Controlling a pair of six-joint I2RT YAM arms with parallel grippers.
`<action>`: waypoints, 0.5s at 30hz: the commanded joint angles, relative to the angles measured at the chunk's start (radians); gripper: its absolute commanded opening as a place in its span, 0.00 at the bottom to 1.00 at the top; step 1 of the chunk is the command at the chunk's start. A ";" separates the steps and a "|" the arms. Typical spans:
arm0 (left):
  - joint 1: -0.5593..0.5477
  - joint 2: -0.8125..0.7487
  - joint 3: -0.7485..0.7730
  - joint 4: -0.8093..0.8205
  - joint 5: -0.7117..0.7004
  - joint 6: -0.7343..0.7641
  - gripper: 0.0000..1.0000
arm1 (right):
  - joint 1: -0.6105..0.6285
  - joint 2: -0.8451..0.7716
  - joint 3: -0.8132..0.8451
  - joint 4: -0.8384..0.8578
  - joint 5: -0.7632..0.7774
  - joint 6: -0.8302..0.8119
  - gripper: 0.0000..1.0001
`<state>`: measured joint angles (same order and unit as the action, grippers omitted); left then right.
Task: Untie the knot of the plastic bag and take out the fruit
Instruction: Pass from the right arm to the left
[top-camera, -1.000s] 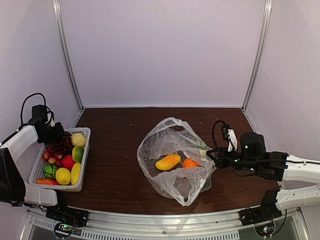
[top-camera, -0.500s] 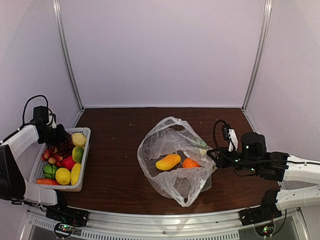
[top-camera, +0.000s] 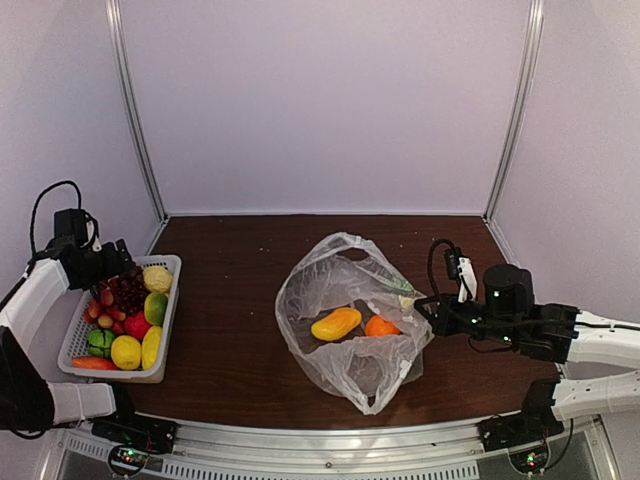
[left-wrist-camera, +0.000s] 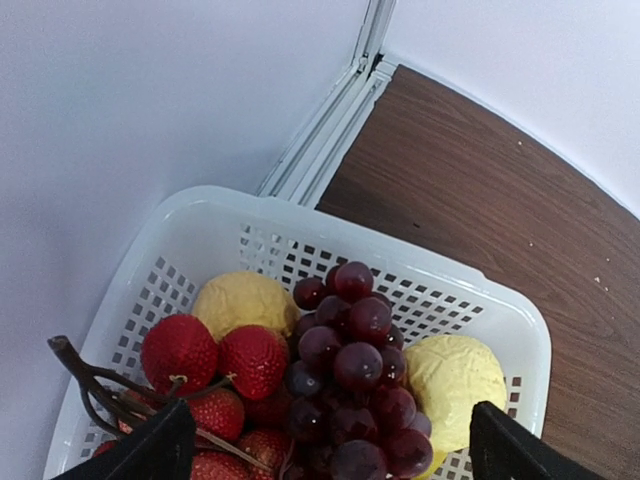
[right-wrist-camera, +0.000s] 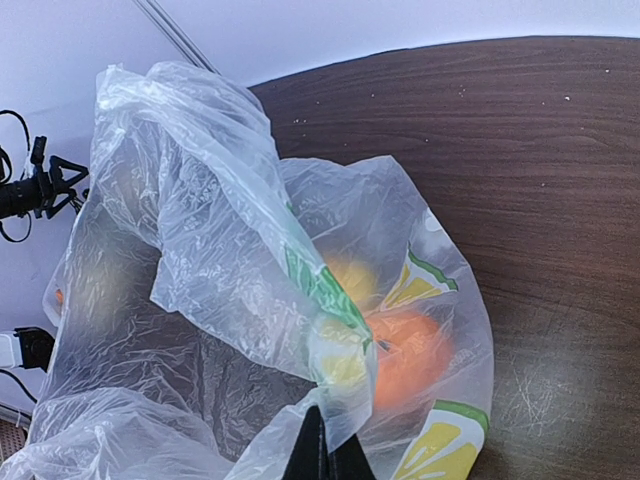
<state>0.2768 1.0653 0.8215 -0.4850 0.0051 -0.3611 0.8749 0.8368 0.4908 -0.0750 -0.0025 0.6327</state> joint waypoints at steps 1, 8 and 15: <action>-0.056 -0.050 -0.014 0.068 -0.038 0.051 0.98 | 0.005 -0.010 0.002 -0.014 0.013 -0.001 0.00; -0.326 -0.042 0.003 0.083 -0.063 0.065 0.97 | 0.004 0.012 0.045 -0.048 0.016 -0.019 0.00; -0.638 0.105 0.164 0.098 0.081 0.152 0.98 | 0.004 0.038 0.109 -0.100 0.026 -0.047 0.00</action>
<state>-0.2493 1.0981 0.8680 -0.4377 -0.0208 -0.2848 0.8749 0.8604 0.5423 -0.1249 -0.0010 0.6174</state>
